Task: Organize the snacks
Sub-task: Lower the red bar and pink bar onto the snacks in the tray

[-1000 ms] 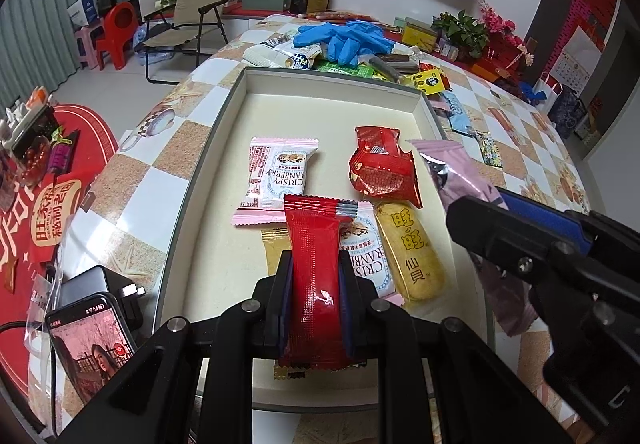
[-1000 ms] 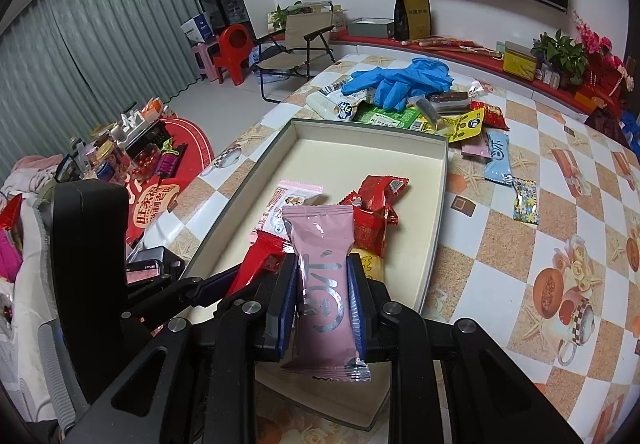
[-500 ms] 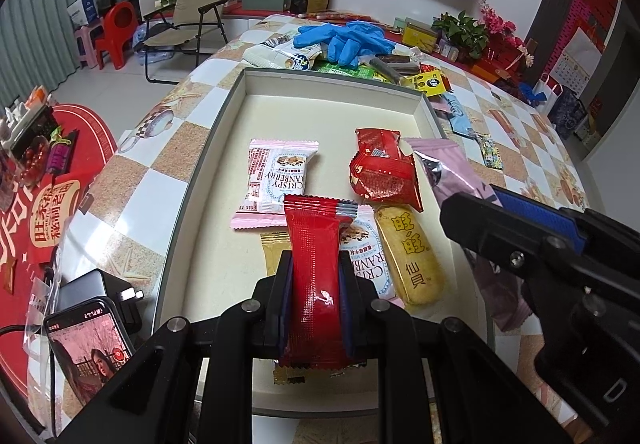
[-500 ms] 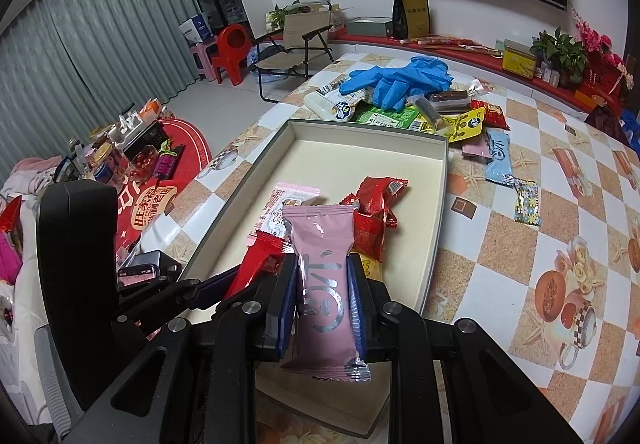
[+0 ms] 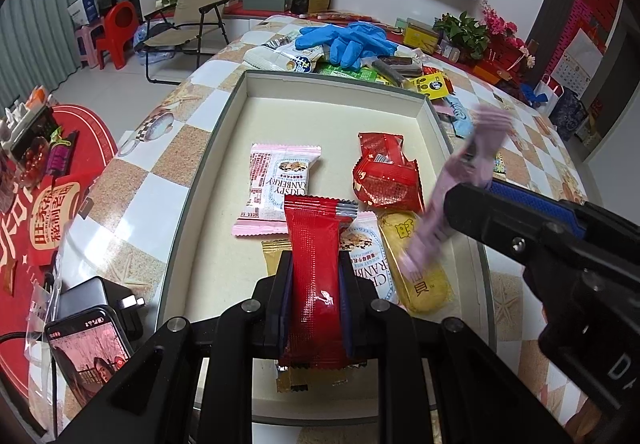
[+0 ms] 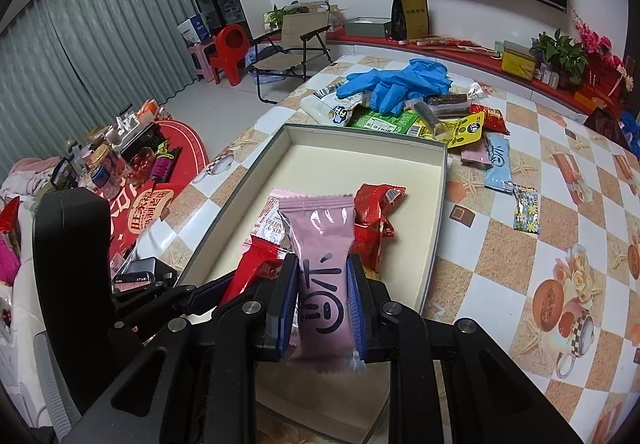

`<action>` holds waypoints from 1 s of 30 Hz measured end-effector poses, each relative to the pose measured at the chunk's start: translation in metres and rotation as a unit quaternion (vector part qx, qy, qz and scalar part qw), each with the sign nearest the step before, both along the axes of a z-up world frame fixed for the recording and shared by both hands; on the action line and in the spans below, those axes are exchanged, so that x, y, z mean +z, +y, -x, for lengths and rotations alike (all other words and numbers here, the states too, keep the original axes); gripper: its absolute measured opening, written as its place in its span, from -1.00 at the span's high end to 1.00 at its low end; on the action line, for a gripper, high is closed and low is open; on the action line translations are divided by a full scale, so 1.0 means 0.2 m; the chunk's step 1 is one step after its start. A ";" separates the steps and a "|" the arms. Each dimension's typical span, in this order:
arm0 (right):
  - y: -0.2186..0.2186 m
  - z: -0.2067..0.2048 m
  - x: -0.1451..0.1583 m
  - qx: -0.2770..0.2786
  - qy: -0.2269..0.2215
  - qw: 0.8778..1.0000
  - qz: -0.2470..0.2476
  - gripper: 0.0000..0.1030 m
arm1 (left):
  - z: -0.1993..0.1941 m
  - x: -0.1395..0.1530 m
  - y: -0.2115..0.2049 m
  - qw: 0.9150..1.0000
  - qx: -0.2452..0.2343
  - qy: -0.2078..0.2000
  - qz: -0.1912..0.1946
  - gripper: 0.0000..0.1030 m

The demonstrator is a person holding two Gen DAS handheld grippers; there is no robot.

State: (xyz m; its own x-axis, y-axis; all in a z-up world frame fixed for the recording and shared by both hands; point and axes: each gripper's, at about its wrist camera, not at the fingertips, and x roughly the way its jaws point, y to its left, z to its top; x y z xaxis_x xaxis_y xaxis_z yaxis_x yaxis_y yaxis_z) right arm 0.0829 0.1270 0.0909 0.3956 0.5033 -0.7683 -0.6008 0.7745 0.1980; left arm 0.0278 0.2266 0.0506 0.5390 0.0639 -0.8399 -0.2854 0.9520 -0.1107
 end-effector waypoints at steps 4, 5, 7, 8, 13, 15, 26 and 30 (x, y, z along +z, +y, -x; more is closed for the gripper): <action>0.00 -0.01 0.00 -0.001 0.001 1.000 0.000 0.51 | 0.00 0.00 0.01 1.000 0.001 0.001 0.000 0.58; 0.00 -0.01 0.00 -0.001 0.001 1.000 0.000 0.51 | 0.00 0.00 0.01 1.000 0.001 0.001 0.001 0.58; 0.00 -0.01 0.00 0.000 0.000 1.000 -0.001 0.51 | -0.01 0.00 0.01 1.000 0.002 0.001 0.000 0.59; 0.00 -0.01 0.00 0.000 0.000 1.000 -0.002 0.51 | -0.01 0.00 0.01 1.000 0.002 0.001 0.000 0.58; 0.00 -0.02 0.01 0.001 -0.007 1.000 -0.005 0.51 | -0.01 0.00 0.02 1.000 0.002 0.001 0.000 0.58; -0.01 -0.02 0.01 0.001 -0.008 1.000 -0.004 0.51 | -0.01 0.00 0.02 1.000 0.001 0.001 0.000 0.58; -0.02 -0.03 0.00 -0.003 -0.002 1.000 -0.005 0.51 | -0.03 0.00 0.01 1.000 0.000 0.008 -0.009 0.53; -0.02 -0.03 -0.02 0.002 0.007 1.000 -0.002 0.51 | -0.03 0.00 0.01 1.000 0.000 0.006 -0.008 0.15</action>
